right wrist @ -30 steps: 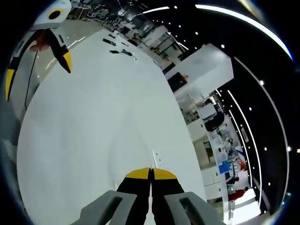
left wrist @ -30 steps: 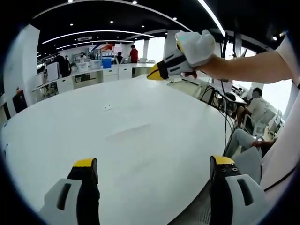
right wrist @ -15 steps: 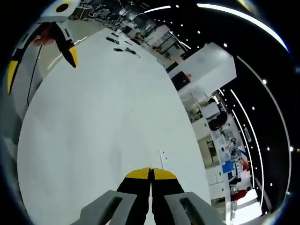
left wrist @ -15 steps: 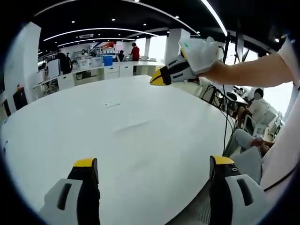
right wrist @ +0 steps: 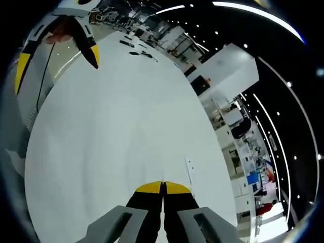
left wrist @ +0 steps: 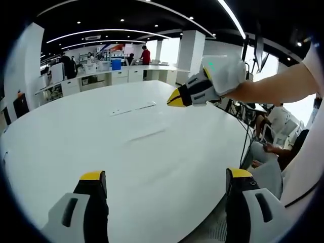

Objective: Arrange the food packaging bags into a neat stack by flattening each bag and aligning their edges.

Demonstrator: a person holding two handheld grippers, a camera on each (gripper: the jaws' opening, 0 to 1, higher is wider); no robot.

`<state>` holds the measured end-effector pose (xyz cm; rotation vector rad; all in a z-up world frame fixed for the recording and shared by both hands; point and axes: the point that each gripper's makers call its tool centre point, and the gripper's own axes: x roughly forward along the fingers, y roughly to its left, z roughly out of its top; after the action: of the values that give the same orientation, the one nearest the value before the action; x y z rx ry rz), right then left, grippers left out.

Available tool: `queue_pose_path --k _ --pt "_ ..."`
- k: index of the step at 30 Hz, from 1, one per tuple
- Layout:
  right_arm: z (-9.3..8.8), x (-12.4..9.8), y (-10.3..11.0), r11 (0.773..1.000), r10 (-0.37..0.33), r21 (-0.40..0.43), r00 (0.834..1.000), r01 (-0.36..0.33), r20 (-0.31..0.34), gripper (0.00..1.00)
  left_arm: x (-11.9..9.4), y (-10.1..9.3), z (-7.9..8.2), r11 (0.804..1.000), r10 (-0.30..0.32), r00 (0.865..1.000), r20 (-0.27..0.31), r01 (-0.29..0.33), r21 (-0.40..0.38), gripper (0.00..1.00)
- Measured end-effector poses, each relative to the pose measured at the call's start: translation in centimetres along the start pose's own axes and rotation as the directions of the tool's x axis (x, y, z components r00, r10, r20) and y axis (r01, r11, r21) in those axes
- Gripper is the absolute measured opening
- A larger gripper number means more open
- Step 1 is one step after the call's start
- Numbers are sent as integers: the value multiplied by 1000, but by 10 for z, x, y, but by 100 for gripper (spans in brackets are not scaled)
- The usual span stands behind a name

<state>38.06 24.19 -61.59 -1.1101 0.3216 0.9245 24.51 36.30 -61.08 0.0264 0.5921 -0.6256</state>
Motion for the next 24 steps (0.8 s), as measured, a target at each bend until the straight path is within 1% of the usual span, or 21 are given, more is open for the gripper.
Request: queue_pose_path --k 11,16,24 --pt "-3 1 29 999 40 19 999 -40 -3 0 0 0 1 1000 -4 1000 2 4 -7 96" --pt "-3 1 42 998 56 16 998 -56 -3 0 0 0 0 1000 -4 1000 4 4 -12 96" --pt "-10 4 65 996 88 30 996 -87 -12 0 1 -1 -2 1000 -9 1000 1 9 -14 95"
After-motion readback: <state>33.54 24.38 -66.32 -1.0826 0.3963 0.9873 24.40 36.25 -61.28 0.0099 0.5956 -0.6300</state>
